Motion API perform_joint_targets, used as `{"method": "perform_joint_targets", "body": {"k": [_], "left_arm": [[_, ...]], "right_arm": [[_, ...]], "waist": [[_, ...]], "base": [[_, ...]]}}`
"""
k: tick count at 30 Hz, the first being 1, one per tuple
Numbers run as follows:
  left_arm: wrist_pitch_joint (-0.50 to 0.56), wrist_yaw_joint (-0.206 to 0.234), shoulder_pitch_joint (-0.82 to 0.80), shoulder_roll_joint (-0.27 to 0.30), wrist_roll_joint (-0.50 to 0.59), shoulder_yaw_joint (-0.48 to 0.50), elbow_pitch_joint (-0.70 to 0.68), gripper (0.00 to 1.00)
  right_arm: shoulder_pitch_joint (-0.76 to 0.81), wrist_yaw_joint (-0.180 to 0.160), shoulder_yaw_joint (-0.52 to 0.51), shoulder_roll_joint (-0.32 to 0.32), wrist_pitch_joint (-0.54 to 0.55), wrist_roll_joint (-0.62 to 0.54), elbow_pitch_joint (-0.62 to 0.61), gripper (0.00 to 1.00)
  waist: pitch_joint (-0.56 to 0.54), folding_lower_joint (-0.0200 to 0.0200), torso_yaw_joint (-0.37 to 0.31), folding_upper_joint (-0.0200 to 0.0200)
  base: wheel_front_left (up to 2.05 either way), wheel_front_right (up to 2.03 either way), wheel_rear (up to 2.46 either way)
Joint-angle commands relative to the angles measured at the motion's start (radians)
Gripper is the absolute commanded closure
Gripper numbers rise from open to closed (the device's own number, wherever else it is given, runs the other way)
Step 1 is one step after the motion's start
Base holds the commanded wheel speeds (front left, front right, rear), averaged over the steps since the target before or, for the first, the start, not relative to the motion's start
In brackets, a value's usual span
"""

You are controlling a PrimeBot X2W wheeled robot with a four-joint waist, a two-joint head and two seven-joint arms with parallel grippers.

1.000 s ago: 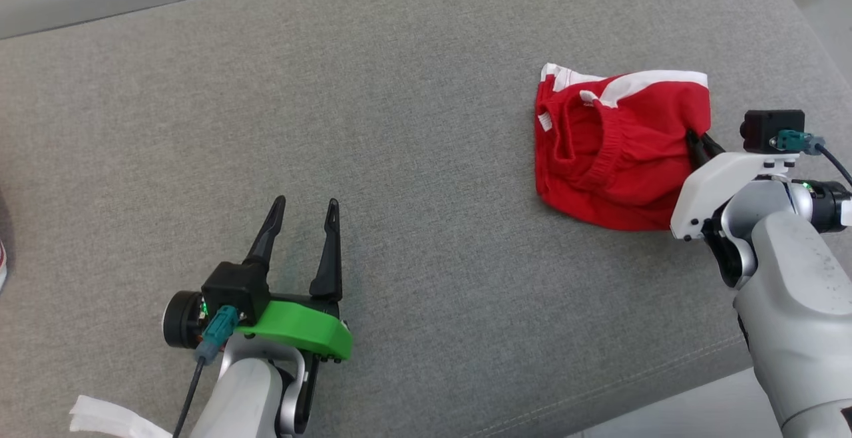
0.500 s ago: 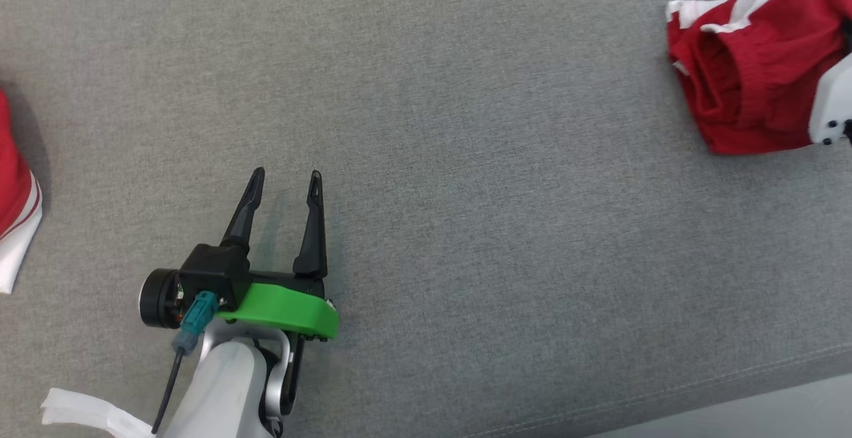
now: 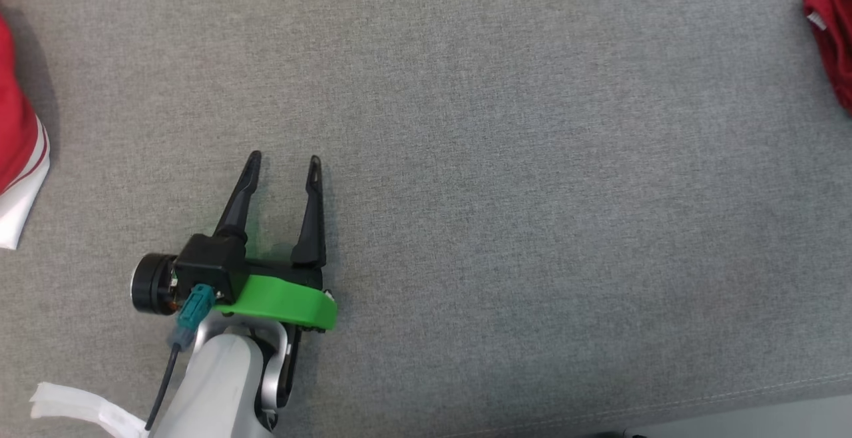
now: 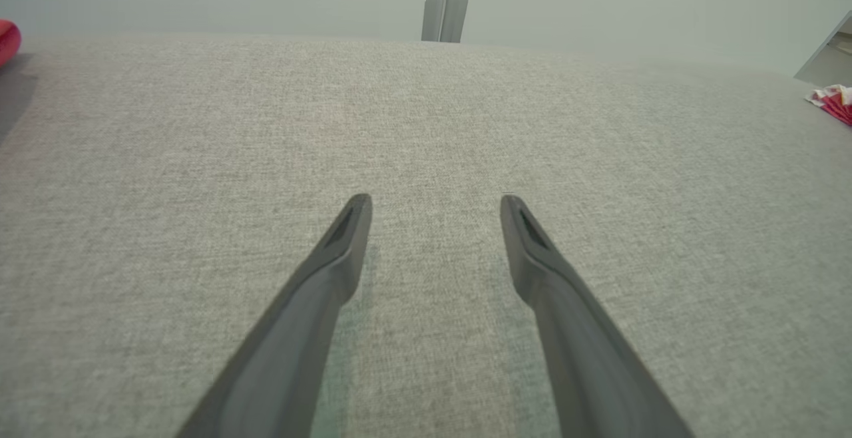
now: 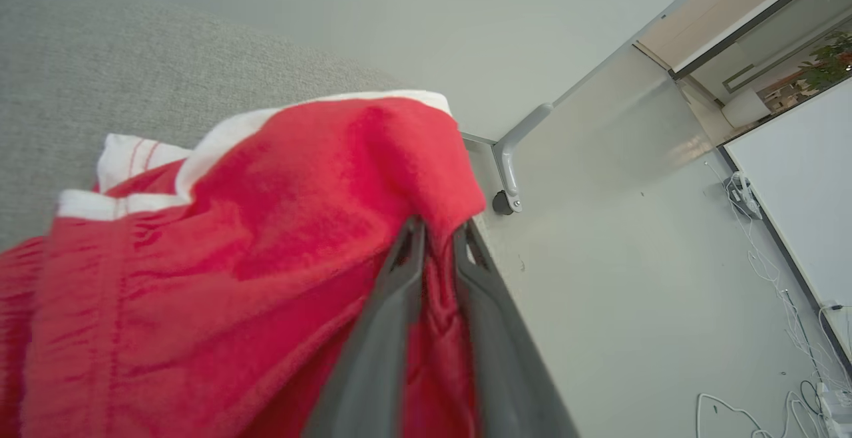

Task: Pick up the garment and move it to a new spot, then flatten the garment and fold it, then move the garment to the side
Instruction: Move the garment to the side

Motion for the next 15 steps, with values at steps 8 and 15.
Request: {"method": "perform_joint_targets", "body": {"k": [8,15], "left_arm": [[0.003,0.007,-0.021,0.003,-0.001,-0.010,0.001,0.00],[-0.010,0.009,-0.032,0.003,-0.026,0.014,0.036,0.00]], "right_arm": [[-0.007,-0.002,-0.095,0.085,-0.079,-0.103,0.014,0.00],[-0.013,-0.002,-0.112,0.181,-0.117,-0.099,0.023,0.00]], "waist": [[-0.029,-0.0001,-0.028,-0.0001],[-0.109,-0.0001,-0.032,-0.0001]], "base": [[0.00,0.00,0.00],[0.00,0.00,0.00]]}}
